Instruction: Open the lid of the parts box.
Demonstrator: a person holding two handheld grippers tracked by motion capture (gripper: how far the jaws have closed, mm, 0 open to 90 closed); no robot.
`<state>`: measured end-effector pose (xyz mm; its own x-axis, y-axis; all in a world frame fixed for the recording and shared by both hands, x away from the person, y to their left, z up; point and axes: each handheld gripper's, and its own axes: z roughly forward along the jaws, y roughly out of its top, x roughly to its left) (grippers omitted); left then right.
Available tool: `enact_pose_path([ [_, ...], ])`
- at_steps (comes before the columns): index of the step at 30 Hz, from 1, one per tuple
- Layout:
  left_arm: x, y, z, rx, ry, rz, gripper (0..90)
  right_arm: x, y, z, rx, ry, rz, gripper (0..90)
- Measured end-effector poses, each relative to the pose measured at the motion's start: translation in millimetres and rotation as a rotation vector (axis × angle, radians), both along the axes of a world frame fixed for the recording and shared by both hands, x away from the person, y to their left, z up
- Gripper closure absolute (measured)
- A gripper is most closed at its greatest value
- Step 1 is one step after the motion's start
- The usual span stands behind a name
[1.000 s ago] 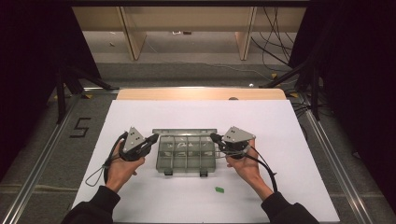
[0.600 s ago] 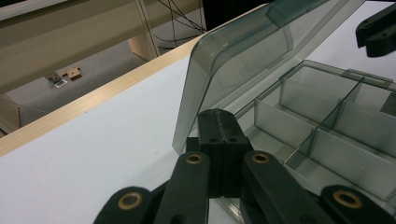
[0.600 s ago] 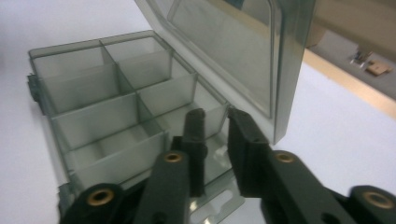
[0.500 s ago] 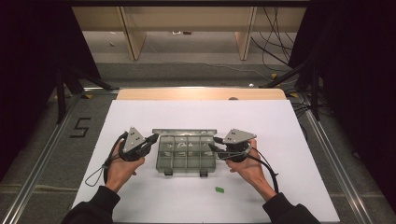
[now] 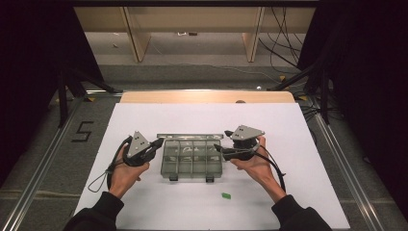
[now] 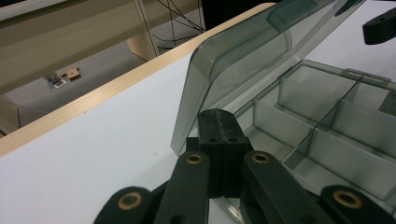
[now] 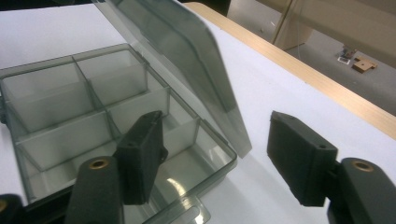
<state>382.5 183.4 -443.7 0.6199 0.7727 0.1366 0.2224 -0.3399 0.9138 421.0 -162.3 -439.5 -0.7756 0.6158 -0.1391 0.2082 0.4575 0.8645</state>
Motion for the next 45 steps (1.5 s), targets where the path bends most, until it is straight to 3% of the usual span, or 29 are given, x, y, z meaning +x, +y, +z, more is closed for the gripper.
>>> enact_pose_path([
  [8,2.1,0.6,0.5,0.012,-0.018,-0.021,90.0,8.7,3.5,0.9,0.008,0.009,0.018,47.0],
  [17,1.8,0.5,0.2,0.01,-0.018,-0.027,90.0,12.8,3.4,2.2,-0.007,-0.03,0.041,67.3],
  [25,-1.2,2.8,1.9,-0.017,0.006,-0.025,87.2,12.7,4.4,3.4,-0.025,-0.05,0.04,69.5],
  [30,-7.0,1.8,-2.1,-0.007,0.085,-0.019,75.2,12.8,5.0,3.9,-0.028,-0.051,0.034,69.9],
  [31,-6.2,2.8,-2.9,0.015,0.097,-0.027,73.0,12.8,5.2,4.3,-0.029,-0.051,0.031,70.0],
  [33,-7.7,2.3,-6.5,0.024,0.171,-0.01,68.4,12.9,5.4,4.7,-0.038,-0.057,0.031,70.2],
  [34,-6.2,1.7,-8.7,0.024,0.177,-0.011,65.8,12.6,5.5,4.9,-0.038,-0.054,0.028,70.4],
  [37,-5.0,4.0,-12.1,0.073,0.229,0.002,62.7,12.5,5.5,5.4,-0.042,-0.052,0.027,70.6],
  [38,-5.1,3.6,-14.2,0.053,0.252,0.01,62.0,12.5,5.6,5.6,-0.044,-0.052,0.027,70.7],
  [39,-4.4,5.0,-14.3,0.072,0.268,-0.002,61.4,12.6,6.0,5.5,-0.045,-0.058,0.025,70.8],
  [43,-4.4,0.2,-19.6,0.044,0.314,0.007,59.5,13.5,6.5,6.0,-0.049,-0.066,0.021,71.4],
  [45,-4.6,0.0,-19.1,0.067,0.344,-0.004,59.1,13.9,7.0,6.2,-0.053,-0.069,0.016,71.9],
])
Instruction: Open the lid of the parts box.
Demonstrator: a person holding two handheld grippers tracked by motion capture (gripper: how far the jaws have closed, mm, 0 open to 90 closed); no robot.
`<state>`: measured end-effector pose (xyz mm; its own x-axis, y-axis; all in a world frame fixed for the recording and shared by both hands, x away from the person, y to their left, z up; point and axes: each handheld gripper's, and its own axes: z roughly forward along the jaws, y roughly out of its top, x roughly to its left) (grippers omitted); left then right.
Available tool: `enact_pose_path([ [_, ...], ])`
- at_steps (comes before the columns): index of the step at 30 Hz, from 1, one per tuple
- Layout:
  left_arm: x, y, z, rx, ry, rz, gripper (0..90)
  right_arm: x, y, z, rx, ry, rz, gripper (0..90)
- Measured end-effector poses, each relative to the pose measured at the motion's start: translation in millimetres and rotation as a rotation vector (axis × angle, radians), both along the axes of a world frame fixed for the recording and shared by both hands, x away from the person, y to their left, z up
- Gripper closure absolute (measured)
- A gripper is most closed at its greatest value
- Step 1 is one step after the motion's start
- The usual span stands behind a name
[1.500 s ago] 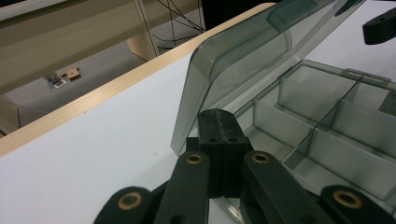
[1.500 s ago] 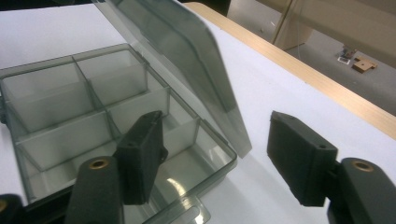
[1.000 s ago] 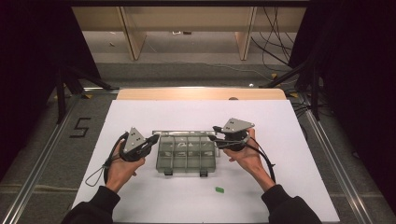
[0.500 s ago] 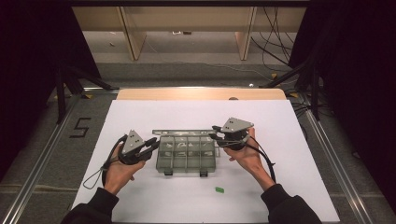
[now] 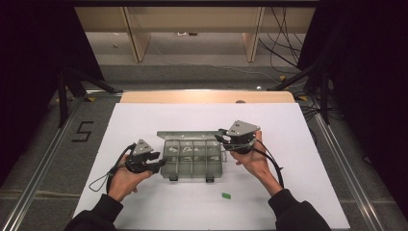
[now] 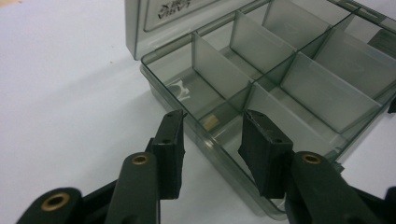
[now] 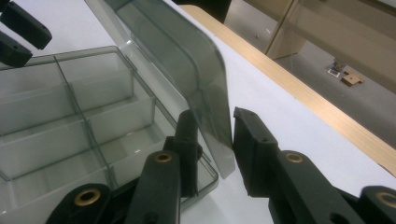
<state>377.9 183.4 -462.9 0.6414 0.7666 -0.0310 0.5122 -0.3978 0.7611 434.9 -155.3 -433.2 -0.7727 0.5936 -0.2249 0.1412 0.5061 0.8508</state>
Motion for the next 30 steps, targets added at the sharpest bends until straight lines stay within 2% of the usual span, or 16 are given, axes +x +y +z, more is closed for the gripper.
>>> enact_pose_path([
  [2,1.5,-0.2,-0.3,0.023,0.013,-0.019,58.4,0.6,0.0,0.1,0.002,0.005,-0.001,72.2],
  [6,2.7,-0.9,-5.2,0.041,0.04,-0.024,60.0,2.8,1.2,0.5,-0.002,-0.004,-0.012,73.3],
  [7,2.2,-1.6,-6.9,0.028,0.043,-0.01,60.9,3.7,1.3,0.3,-0.005,-0.015,-0.014,73.6],
  [9,2.3,-0.4,-8.1,0.013,0.061,-0.013,63.0,4.1,1.5,0.5,-0.005,-0.013,-0.015,74.1],
  [12,2.6,-0.4,-8.6,0.008,0.062,-0.013,64.5,5.4,0.8,0.4,-0.014,-0.019,-0.03,76.1],
  [14,2.6,0.1,-8.4,0.008,0.073,-0.013,64.8,6.2,-0.6,-0.2,-0.014,-0.006,-0.033,78.2],
  [21,1.9,-0.5,-8.5,0.019,0.067,-0.006,65.0,9.7,-4.3,-1.1,-0.003,0.004,-0.048,81.8],
  [22,1.4,-0.9,-9.4,0.006,0.07,0.0,65.1,10.2,-4.7,-1.3,0.001,0.01,-0.051,81.9],
  [24,1.1,-0.9,-9.4,0.007,0.07,0.001,65.2,10.7,-4.5,-1.0,0.006,0.033,-0.053,82.1],
  [26,1.2,-0.8,-9.5,0.009,0.067,-0.001,65.2,12.1,-4.3,-0.5,0.012,0.027,-0.061,82.3],
  [27,1.1,-0.8,-9.4,0.008,0.07,0.001,65.2,12.0,-3.2,-0.3,0.016,0.045,-0.071,82.4],
  [29,1.2,-0.6,-9.5,0.008,0.065,-0.002,65.3,13.3,-2.7,0.7,0.014,0.047,-0.08,82.6],
  [30,1.3,-0.5,-9.5,0.01,0.063,-0.004,65.4,13.5,-2.2,1.2,0.018,0.064,-0.084,82.6],
])
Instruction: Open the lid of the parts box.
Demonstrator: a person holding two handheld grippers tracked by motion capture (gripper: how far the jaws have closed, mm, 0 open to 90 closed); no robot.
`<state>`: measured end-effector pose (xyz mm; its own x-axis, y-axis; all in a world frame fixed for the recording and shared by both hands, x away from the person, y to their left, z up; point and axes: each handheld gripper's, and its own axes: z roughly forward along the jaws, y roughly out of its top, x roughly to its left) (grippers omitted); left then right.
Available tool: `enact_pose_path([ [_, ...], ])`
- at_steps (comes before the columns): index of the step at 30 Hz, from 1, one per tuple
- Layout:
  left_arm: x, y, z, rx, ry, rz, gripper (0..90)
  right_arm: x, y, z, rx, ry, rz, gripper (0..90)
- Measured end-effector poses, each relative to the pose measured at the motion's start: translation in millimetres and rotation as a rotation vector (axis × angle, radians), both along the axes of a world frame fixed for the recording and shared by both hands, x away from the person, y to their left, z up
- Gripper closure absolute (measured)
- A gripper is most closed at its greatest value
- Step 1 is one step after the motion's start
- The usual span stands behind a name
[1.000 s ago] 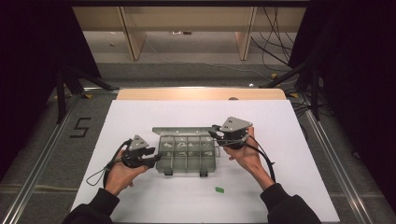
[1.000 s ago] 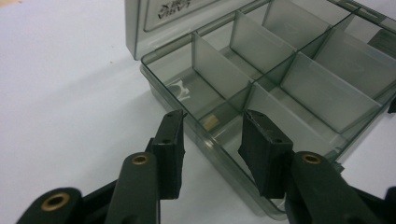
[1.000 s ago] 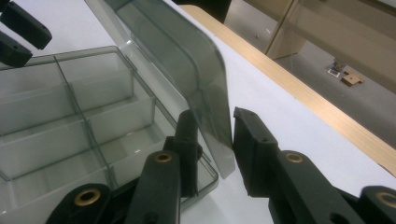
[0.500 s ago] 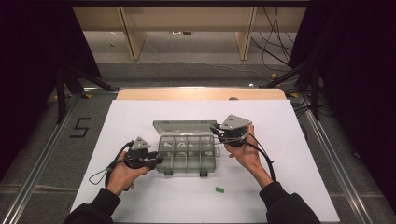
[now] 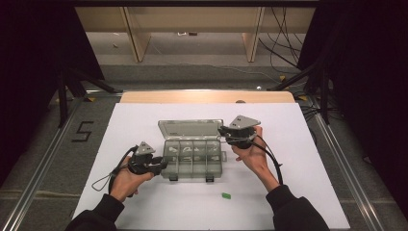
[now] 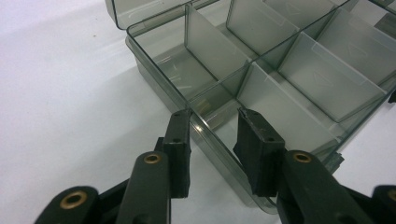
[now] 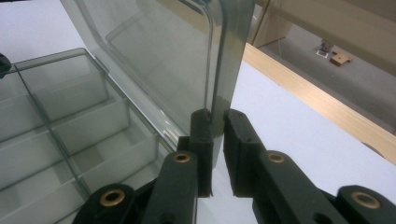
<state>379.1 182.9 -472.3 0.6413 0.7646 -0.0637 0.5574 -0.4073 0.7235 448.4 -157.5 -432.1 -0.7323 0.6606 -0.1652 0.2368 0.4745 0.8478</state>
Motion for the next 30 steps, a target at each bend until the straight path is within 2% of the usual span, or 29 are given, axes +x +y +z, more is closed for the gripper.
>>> enact_pose_path([
  [2,-0.5,-0.4,-0.2,-0.005,0.007,0.007,65.4,2.3,0.2,0.7,0.004,0.003,-0.011,82.8],
  [3,0.1,0.2,0.0,0.003,-0.002,-0.002,65.4,2.7,0.8,1.3,0.008,0.019,-0.016,82.9],
  [5,0.0,0.0,-0.1,0.0,0.0,0.0,65.4,5.3,1.3,2.8,0.0,0.013,-0.023,82.9],
  [14,-0.4,-0.1,-0.6,-0.003,-0.001,0.004,65.5,12.8,5.0,7.0,0.012,0.098,-0.071,82.7],
  [27,-0.2,-0.4,-0.9,-0.006,0.003,0.003,65.3,25.3,9.2,9.8,0.014,0.15,-0.116,81.9],
  [29,0.0,0.1,-0.9,-0.001,-0.01,-0.001,65.3,27.5,9.4,10.4,0.005,0.155,-0.111,81.6],
  [30,-0.4,-0.4,-1.0,-0.007,-0.001,0.006,65.3,28.5,9.9,10.7,0.003,0.164,-0.119,81.5],
])
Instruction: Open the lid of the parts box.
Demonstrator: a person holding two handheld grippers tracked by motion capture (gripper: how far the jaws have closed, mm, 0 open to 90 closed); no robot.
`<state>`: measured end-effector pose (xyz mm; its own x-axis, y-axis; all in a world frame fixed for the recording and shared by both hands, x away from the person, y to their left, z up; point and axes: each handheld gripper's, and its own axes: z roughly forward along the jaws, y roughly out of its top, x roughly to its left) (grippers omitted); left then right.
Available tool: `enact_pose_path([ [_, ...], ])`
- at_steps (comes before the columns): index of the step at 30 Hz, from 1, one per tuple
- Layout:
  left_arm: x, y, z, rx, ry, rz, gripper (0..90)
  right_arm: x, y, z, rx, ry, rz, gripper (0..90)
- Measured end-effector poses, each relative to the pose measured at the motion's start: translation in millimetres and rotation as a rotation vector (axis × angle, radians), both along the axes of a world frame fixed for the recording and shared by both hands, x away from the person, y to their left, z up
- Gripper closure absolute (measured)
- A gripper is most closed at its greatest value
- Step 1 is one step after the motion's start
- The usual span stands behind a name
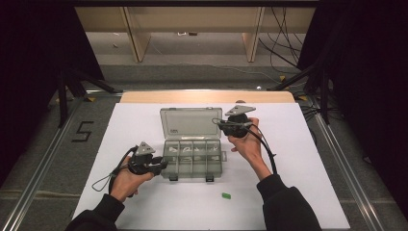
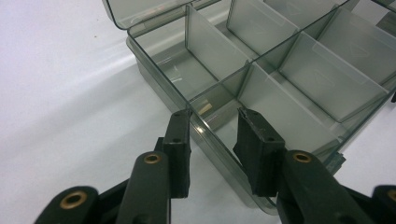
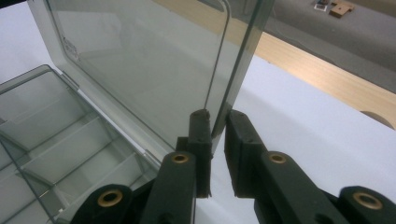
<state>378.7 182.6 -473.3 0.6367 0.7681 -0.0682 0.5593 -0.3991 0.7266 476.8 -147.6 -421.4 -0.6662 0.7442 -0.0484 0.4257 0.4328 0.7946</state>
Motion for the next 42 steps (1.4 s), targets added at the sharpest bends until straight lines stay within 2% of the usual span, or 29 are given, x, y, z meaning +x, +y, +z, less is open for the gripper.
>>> enact_pose_path([
  [1,0.2,0.0,-0.1,0.0,-0.003,-0.001,65.3,1.4,0.5,-0.3,0.003,-0.002,-0.007,81.4],
  [3,0.2,0.0,0.0,0.001,-0.002,-0.002,65.2,3.4,1.3,1.1,0.005,0.021,-0.012,81.2],
  [7,0.1,0.1,0.1,0.002,-0.001,-0.002,65.2,6.8,1.9,1.6,-0.019,0.023,-0.012,80.8],
  [10,0.3,0.0,0.1,0.002,0.003,-0.004,65.2,8.7,2.4,2.1,-0.011,0.04,-0.016,80.8],
  [14,0.2,-0.1,-0.2,-0.002,-0.003,-0.002,65.2,11.2,3.0,2.2,-0.023,0.038,-0.018,80.5],
  [16,0.3,0.1,0.2,0.003,0.002,-0.006,65.2,12.1,3.4,3.1,-0.016,0.061,-0.024,80.4],
  [18,0.3,0.0,-0.4,-0.002,-0.007,-0.003,65.2,13.8,3.9,1.9,-0.027,0.049,-0.02,80.1],
  [19,0.1,0.0,-0.2,-0.002,0.002,-0.004,65.2,13.2,4.8,3.1,-0.028,0.064,-0.032,80.0],
  [20,0.7,0.5,0.4,0.01,-0.006,-0.014,65.2,14.1,4.8,2.9,-0.03,0.06,-0.028,80.0],
  [22,0.4,0.4,0.3,0.006,-0.001,-0.009,65.2,16.2,4.1,2.7,-0.037,0.05,-0.017,80.0],
  [25,0.8,0.5,0.4,0.011,-0.008,-0.014,65.2,16.4,6.2,3.3,-0.046,0.06,-0.032,79.7],
  [26,0.4,0.0,0.0,0.0,0.002,-0.005,65.1,16.4,6.6,3.3,-0.047,0.061,-0.037,79.6],
  [27,0.4,-0.1,-0.4,-0.002,-0.005,-0.001,65.0,16.5,6.5,3.1,-0.048,0.06,-0.035,79.6],
  [28,1.1,0.8,0.2,0.005,-0.004,-0.013,65.0,16.6,5.9,2.9,-0.052,0.059,-0.032,79.5],
  [35,1.6,0.5,0.0,0.004,-0.005,-0.009,65.1,18.1,6.6,2.1,-0.046,0.053,-0.047,79.2],
  [37,1.5,0.6,-0.1,0.003,-0.005,-0.008,65.1,18.0,5.6,2.8,-0.058,0.069,-0.037,79.1],
  [39,1.3,0.3,0.2,0.006,-0.004,-0.007,65.1,19.4,5.6,1.7,-0.049,0.055,-0.035,79.1],
  [40,1.3,0.2,-0.1,0.005,-0.008,-0.008,65.1,18.7,5.6,1.9,-0.04,0.08,-0.042,79.1],
  [42,1.4,0.2,-0.6,0.001,-0.013,-0.007,65.1,19.2,5.2,1.9,-0.044,0.074,-0.043,79.0],
])
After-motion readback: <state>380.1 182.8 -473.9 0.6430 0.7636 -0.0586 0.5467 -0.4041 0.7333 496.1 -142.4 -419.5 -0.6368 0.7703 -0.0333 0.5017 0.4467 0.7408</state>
